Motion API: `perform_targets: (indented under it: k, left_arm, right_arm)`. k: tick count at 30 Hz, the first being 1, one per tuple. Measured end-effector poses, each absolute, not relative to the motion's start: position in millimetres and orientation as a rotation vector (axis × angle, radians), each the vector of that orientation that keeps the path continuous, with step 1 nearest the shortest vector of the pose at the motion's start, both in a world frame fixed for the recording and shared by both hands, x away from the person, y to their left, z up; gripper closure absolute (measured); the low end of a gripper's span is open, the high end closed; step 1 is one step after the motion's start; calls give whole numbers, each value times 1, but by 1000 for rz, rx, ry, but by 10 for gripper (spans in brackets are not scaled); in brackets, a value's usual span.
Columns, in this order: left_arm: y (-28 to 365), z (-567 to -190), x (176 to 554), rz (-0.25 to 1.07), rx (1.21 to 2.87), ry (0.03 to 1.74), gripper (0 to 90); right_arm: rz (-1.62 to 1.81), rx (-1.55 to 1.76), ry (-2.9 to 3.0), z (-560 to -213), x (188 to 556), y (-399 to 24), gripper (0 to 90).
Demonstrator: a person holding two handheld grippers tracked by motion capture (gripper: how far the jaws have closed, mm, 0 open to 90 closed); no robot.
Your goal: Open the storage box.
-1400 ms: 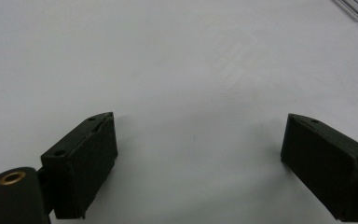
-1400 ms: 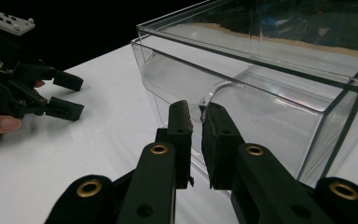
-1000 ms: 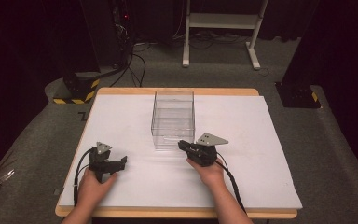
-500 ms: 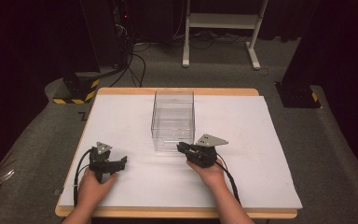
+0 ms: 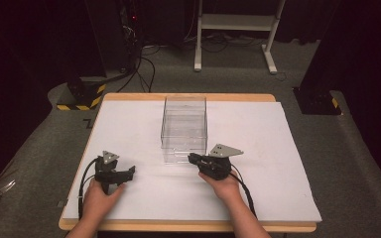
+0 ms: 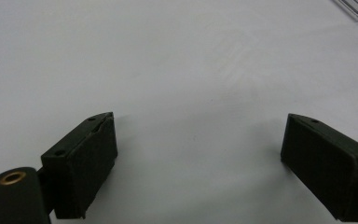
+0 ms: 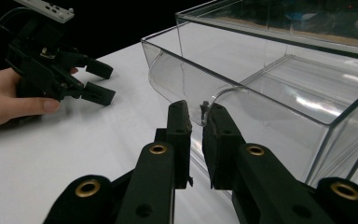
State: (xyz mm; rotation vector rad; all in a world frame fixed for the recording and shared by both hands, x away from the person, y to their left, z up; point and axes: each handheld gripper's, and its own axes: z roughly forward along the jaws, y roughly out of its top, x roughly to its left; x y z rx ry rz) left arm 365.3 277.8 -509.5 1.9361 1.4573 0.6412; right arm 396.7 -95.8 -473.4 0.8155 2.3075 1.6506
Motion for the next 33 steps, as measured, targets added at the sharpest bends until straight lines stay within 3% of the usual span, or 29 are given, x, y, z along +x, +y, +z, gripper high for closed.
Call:
perform_targets:
  k: [33]
  left_arm:
    - [278, -509, 365, 640, 1938, 1457, 110]
  right_arm:
    - [1637, 718, 2396, -475, 340, -105, 834]
